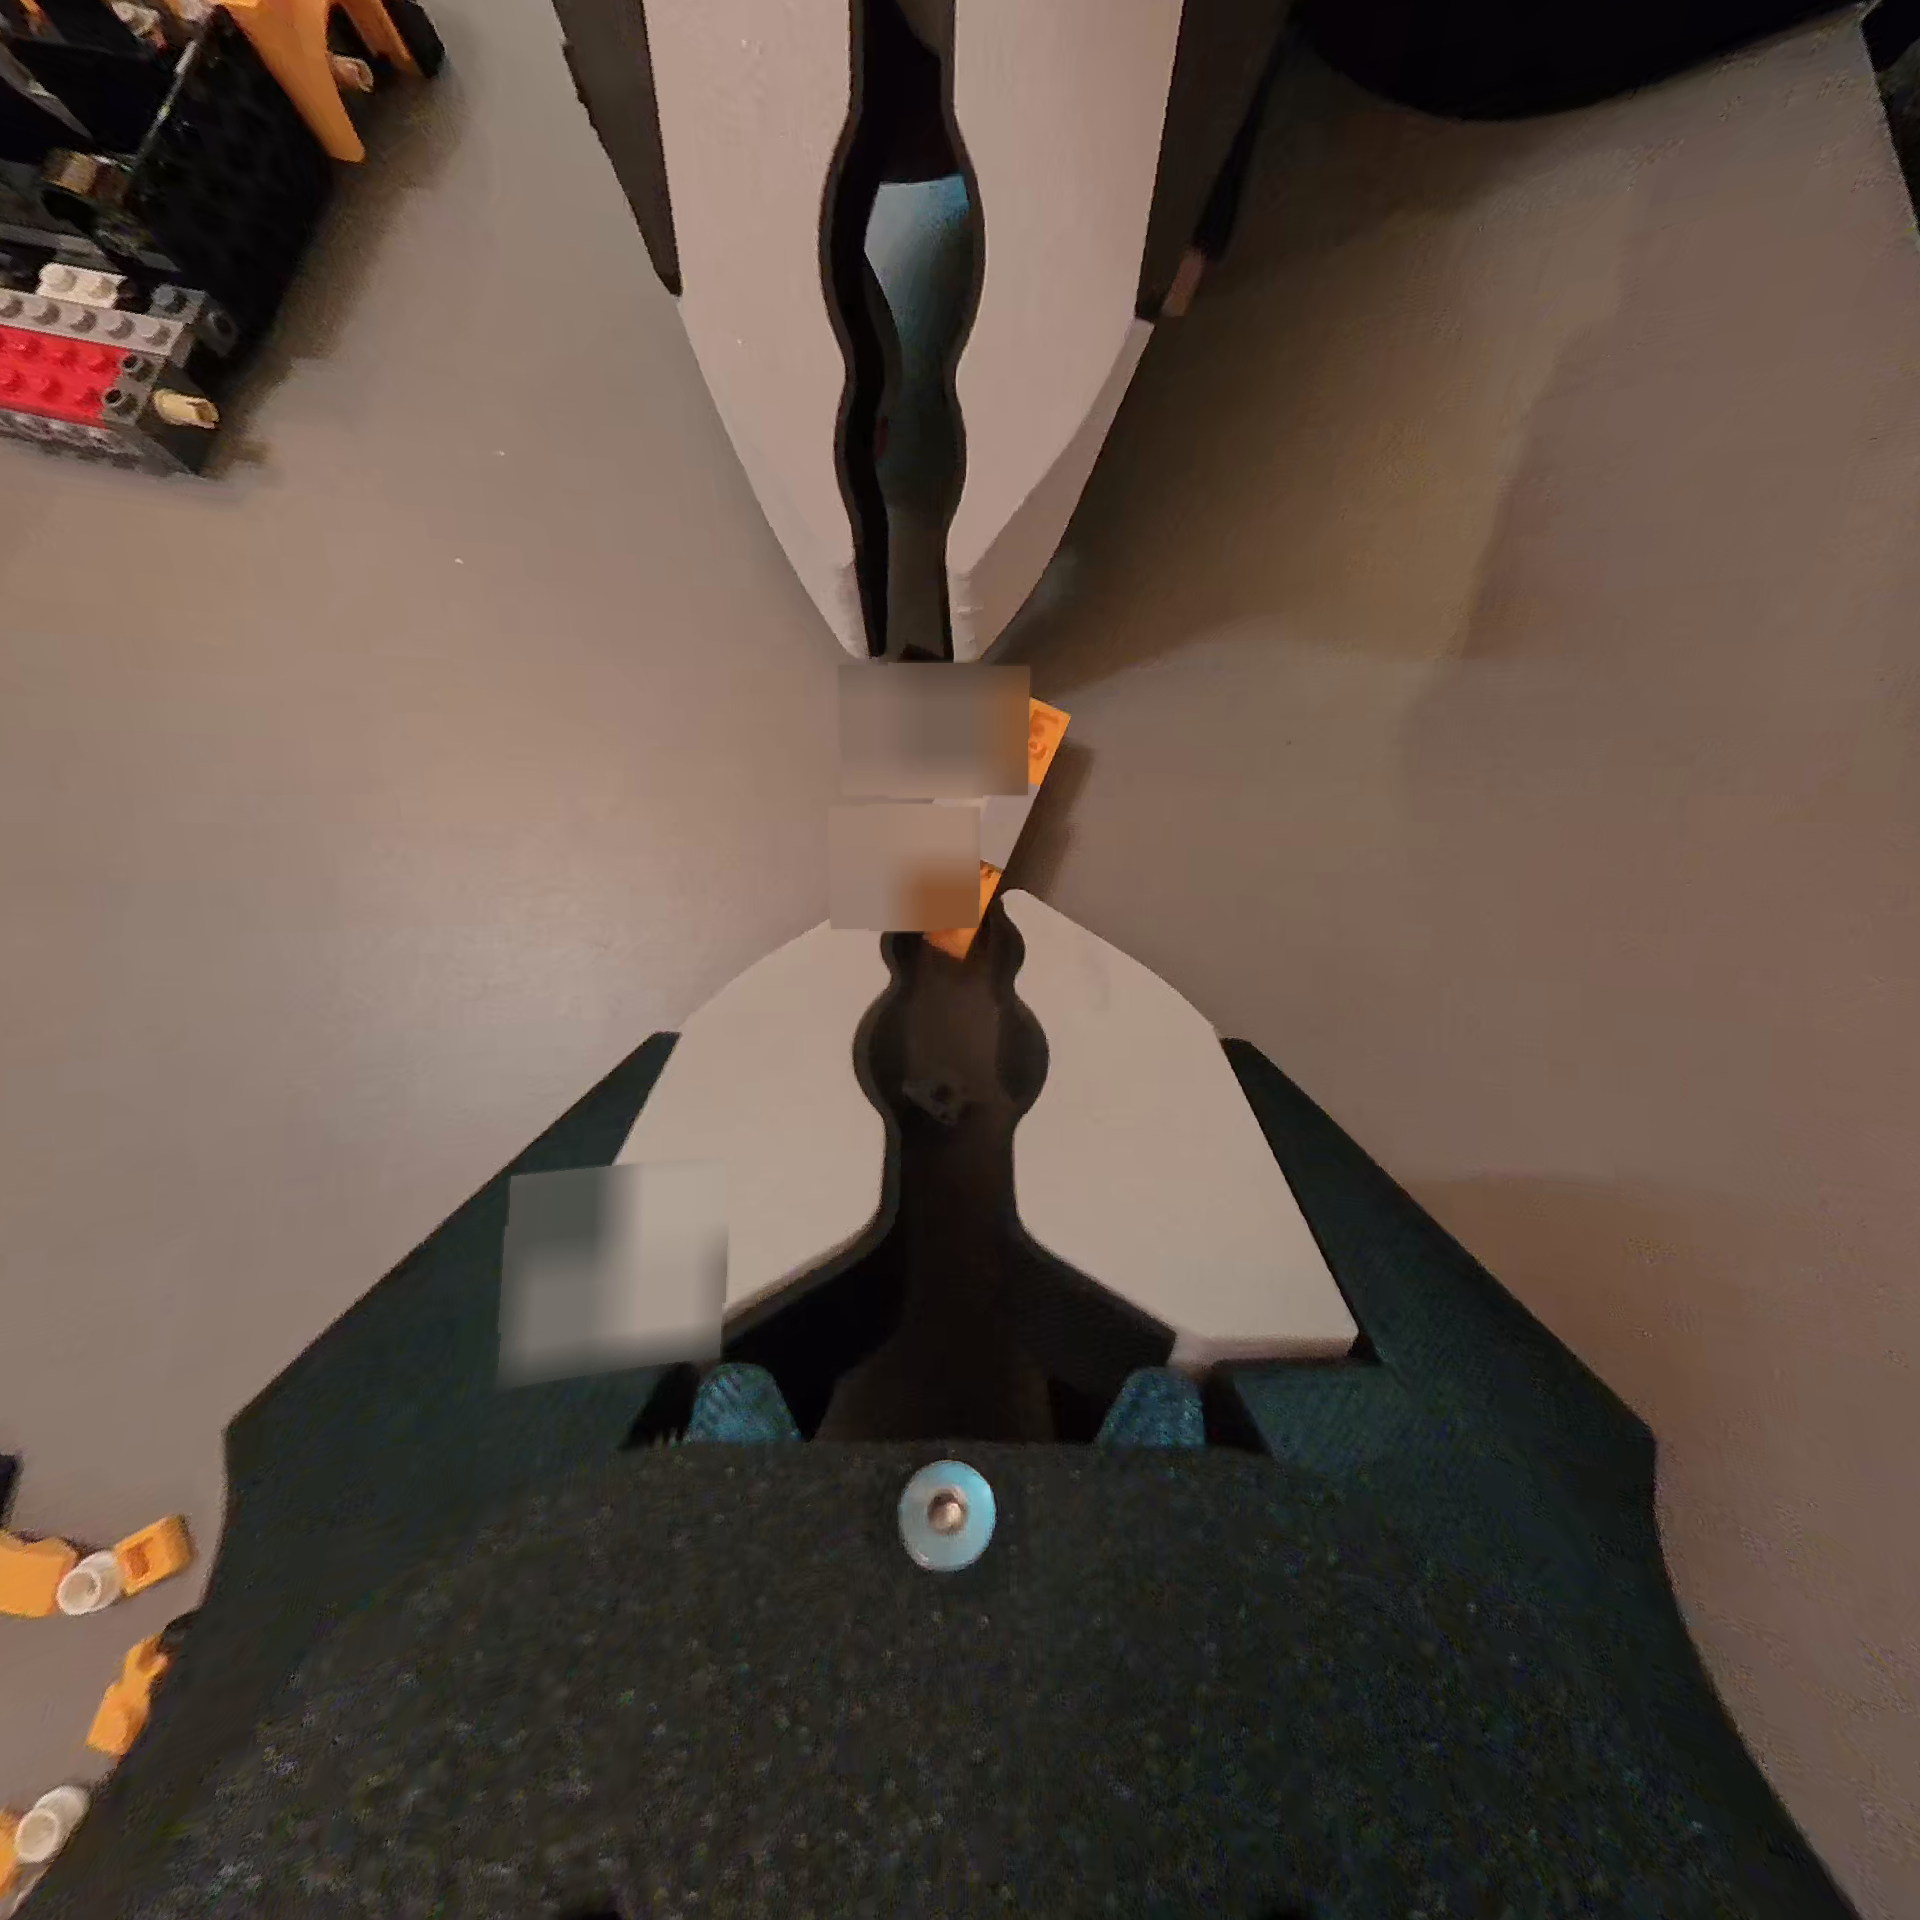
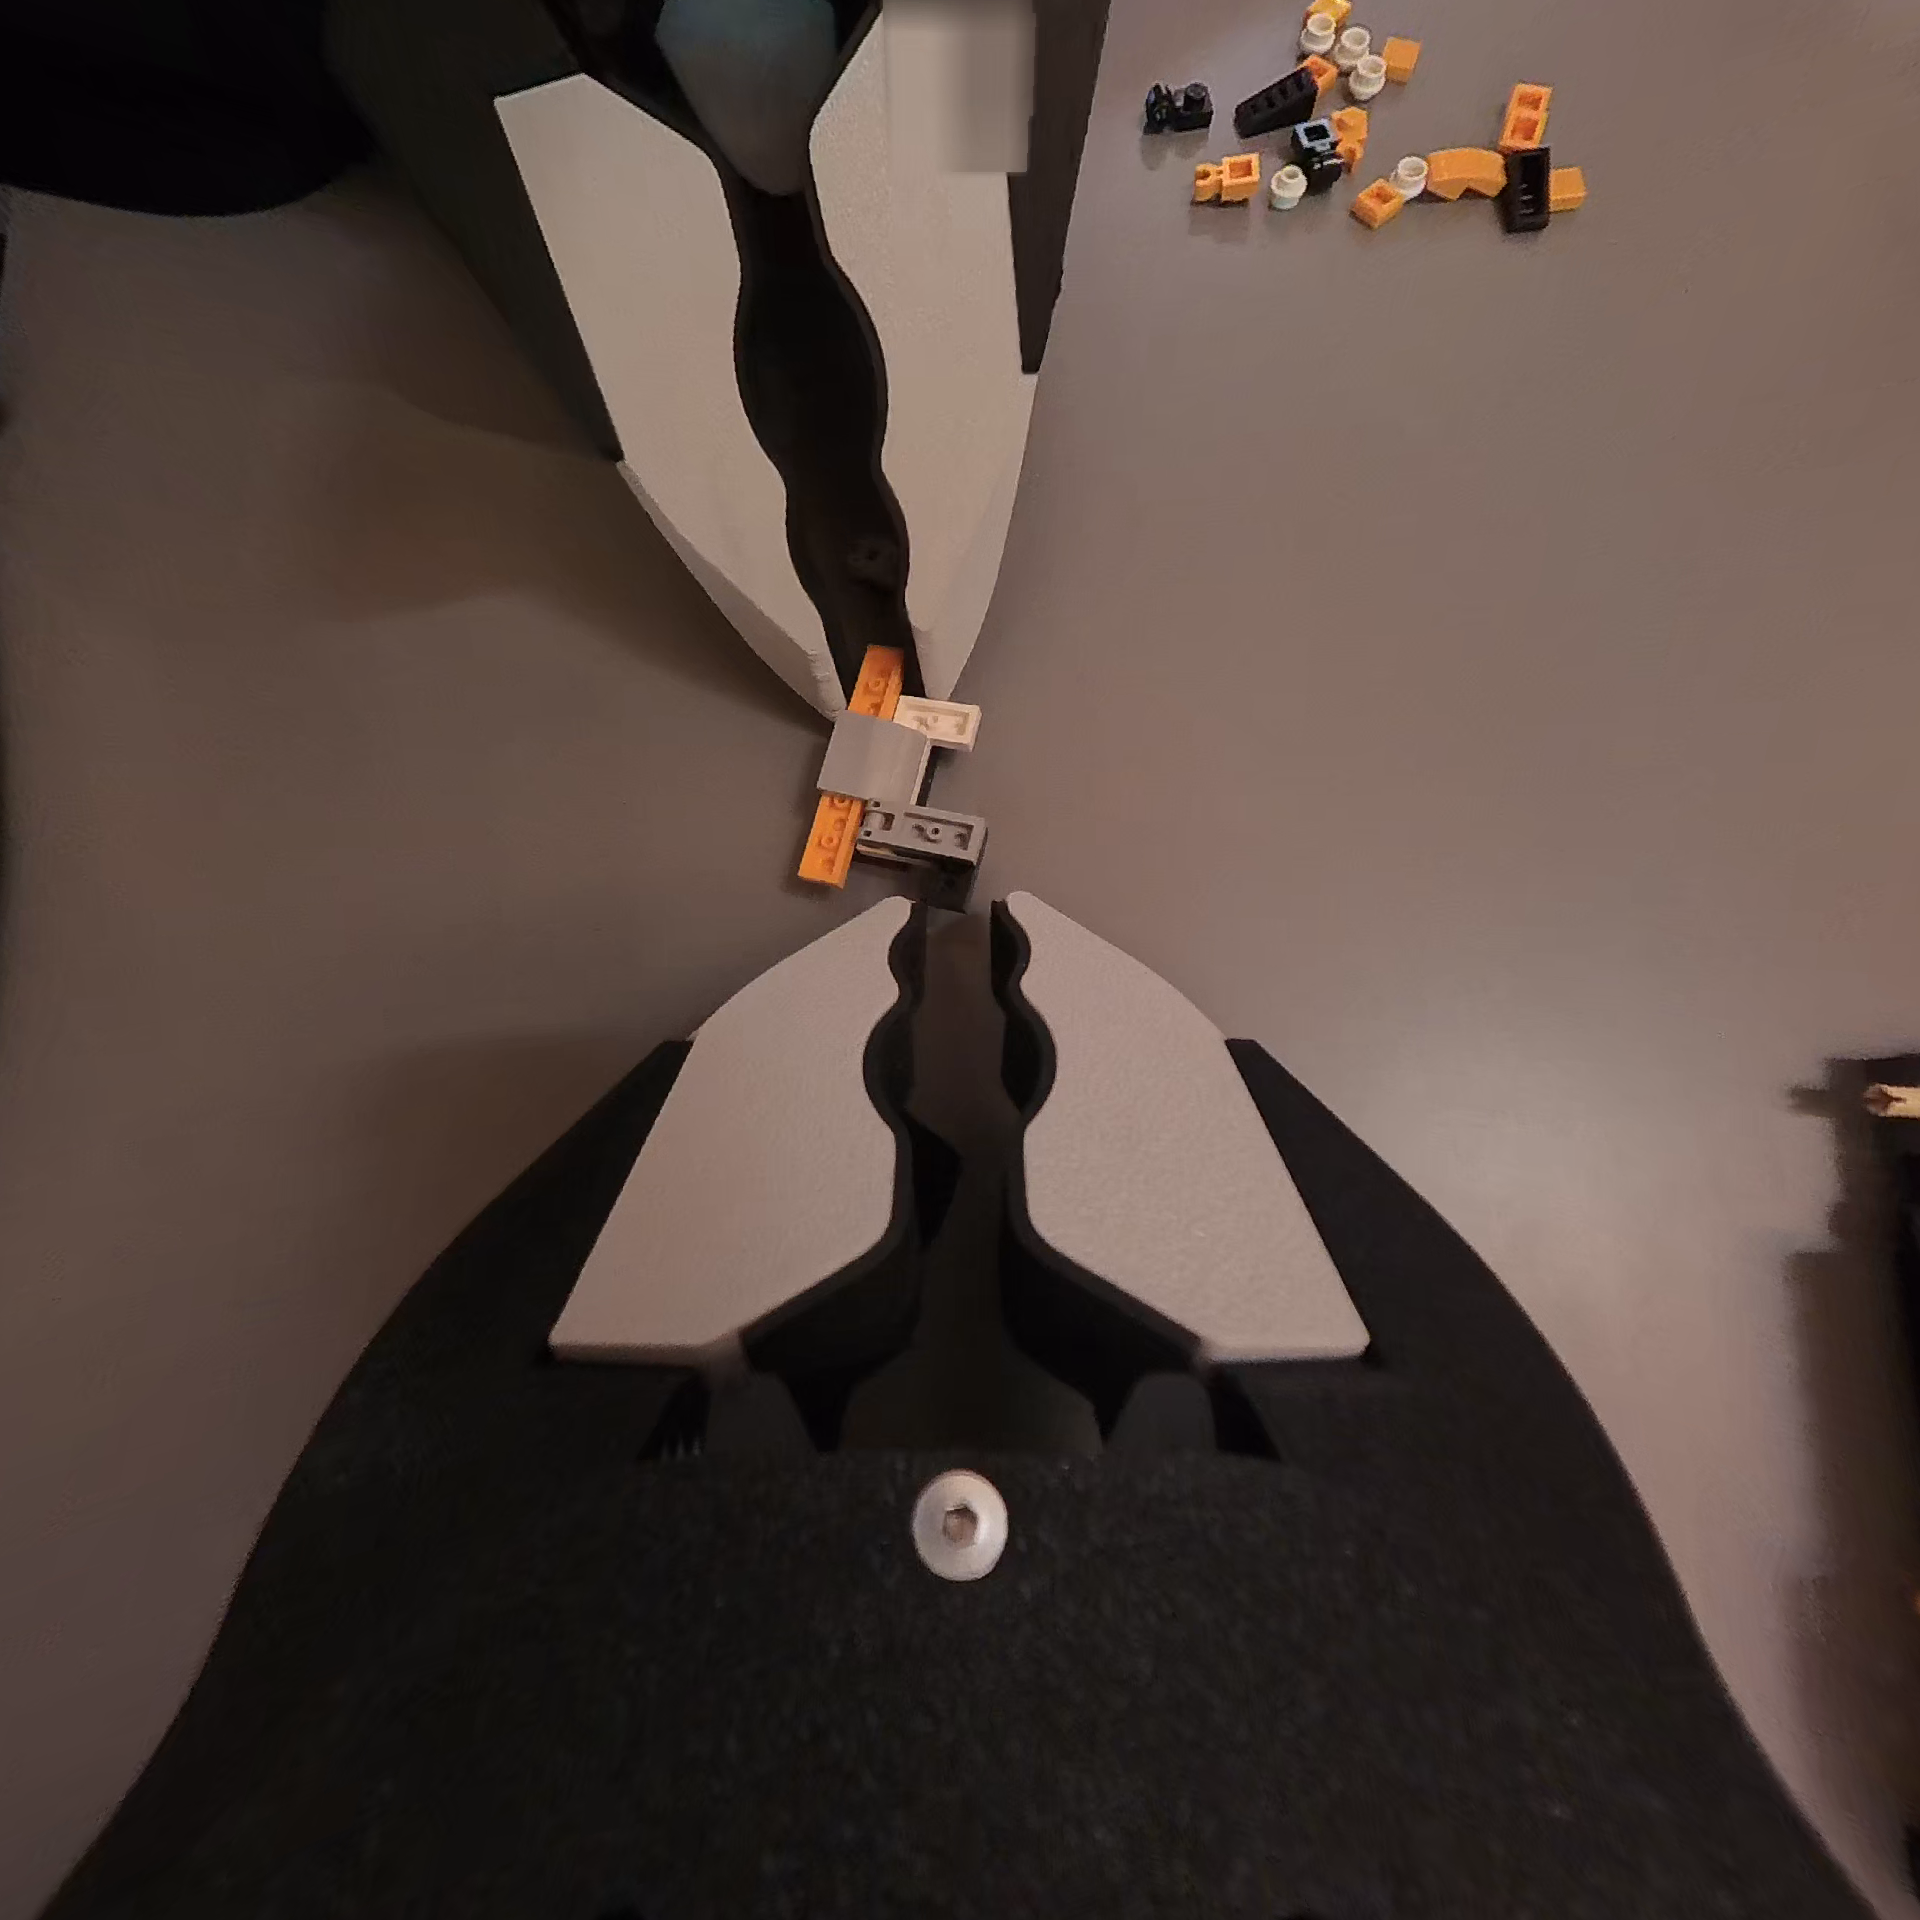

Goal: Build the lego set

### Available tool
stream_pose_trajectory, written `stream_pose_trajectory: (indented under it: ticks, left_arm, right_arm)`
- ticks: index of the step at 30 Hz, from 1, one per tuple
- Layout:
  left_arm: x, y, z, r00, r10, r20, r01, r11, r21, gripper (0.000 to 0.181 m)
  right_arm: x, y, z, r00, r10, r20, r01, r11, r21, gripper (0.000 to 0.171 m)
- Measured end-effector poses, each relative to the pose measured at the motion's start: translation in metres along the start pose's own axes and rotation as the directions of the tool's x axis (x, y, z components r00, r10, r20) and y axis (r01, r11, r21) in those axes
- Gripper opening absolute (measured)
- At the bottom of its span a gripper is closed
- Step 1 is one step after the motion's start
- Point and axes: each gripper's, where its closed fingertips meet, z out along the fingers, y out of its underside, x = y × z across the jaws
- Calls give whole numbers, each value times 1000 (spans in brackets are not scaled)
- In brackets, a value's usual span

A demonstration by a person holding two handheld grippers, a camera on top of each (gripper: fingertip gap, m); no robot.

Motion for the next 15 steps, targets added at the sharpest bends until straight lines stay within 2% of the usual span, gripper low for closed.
stream_pose_trajectory:
  ticks: [5,12,15]
  left_arm:
    - [0,0,1,1000,-7,-6,7,1000,13,12]
    - [2,-1,2,1000,20,-3,-20,1000,18,12]
    - [3,-6,-4,1000,0,-28,1,999,53,26]
  right_arm:
    - [-3,0,0,1000,10,28,-10,1000,7,14]
    - [-4,-4,2,1000,-20,13,19,999,28,9]
    - [0,-15,-7,995,-84,-47,88,993,75,8]
